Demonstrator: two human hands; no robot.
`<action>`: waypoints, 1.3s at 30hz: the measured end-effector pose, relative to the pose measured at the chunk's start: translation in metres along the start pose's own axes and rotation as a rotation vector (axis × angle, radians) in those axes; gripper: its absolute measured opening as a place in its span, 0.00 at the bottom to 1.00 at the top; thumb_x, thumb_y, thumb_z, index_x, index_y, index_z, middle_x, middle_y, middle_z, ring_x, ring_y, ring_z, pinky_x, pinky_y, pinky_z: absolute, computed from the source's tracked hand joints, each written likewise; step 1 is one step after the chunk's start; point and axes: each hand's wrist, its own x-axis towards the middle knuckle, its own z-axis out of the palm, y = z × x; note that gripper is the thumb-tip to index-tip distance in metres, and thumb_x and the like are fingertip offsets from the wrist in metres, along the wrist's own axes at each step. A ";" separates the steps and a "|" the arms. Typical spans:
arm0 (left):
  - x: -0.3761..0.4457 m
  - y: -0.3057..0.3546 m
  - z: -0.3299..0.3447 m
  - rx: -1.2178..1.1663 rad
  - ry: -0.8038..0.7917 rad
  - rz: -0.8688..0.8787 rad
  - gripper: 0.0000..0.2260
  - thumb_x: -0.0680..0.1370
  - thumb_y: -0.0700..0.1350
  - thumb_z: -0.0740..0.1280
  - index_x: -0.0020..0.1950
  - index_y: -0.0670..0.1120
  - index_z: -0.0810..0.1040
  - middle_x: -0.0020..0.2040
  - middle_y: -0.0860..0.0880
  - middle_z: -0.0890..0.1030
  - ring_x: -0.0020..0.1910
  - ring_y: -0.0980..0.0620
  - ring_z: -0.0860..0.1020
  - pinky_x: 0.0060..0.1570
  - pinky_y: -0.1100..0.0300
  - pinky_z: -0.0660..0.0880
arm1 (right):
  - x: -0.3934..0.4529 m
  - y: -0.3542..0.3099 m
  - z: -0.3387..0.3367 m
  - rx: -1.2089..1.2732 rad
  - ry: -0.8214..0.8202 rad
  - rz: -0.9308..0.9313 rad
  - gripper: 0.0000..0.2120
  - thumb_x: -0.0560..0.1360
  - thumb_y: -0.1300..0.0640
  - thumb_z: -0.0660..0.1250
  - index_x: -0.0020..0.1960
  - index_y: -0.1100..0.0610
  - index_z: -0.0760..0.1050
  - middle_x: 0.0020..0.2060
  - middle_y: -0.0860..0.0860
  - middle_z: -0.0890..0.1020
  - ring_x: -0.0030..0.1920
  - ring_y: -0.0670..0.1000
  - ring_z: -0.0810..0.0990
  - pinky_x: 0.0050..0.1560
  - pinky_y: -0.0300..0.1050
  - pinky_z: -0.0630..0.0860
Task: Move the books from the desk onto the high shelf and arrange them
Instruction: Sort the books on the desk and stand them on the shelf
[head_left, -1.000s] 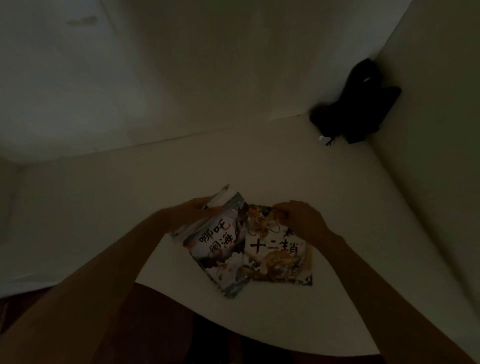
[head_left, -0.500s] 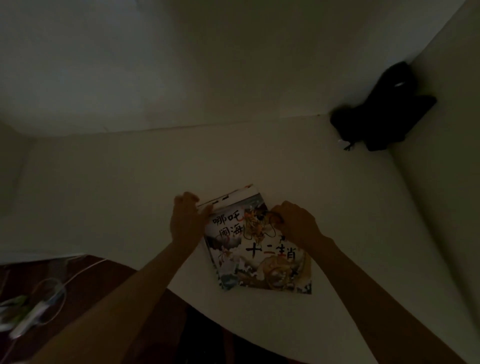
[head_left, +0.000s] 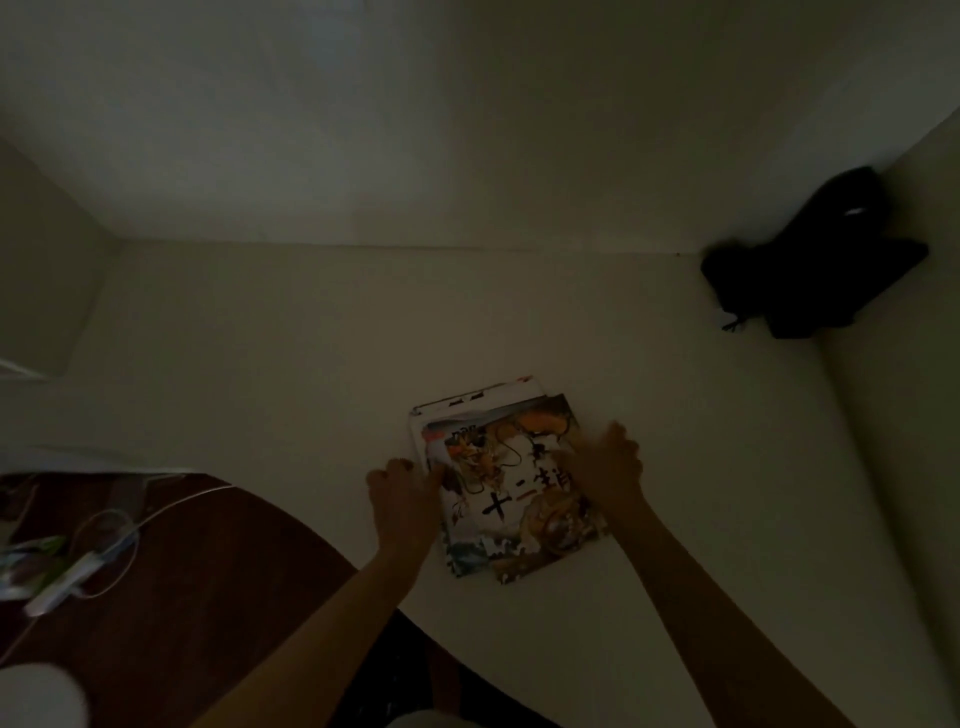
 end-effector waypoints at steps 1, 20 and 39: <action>-0.006 0.005 0.003 -0.070 -0.031 -0.025 0.16 0.78 0.49 0.65 0.59 0.39 0.70 0.60 0.38 0.68 0.55 0.43 0.70 0.55 0.53 0.70 | -0.002 0.003 -0.001 0.022 -0.048 0.031 0.40 0.72 0.49 0.71 0.73 0.65 0.54 0.69 0.64 0.61 0.68 0.62 0.64 0.64 0.51 0.66; 0.020 0.021 -0.012 -0.645 -0.133 -0.125 0.14 0.74 0.38 0.70 0.54 0.40 0.68 0.46 0.44 0.76 0.48 0.45 0.76 0.43 0.55 0.74 | -0.002 -0.002 0.025 0.550 -0.108 0.096 0.16 0.69 0.53 0.75 0.41 0.58 0.68 0.35 0.54 0.72 0.35 0.51 0.74 0.40 0.51 0.77; 0.034 0.029 -0.018 -0.686 -0.369 -0.033 0.02 0.77 0.38 0.65 0.47 0.45 0.75 0.44 0.42 0.81 0.40 0.45 0.80 0.35 0.55 0.81 | 0.006 0.045 -0.013 0.481 0.200 0.035 0.08 0.75 0.63 0.67 0.52 0.64 0.76 0.45 0.60 0.79 0.41 0.55 0.74 0.43 0.48 0.71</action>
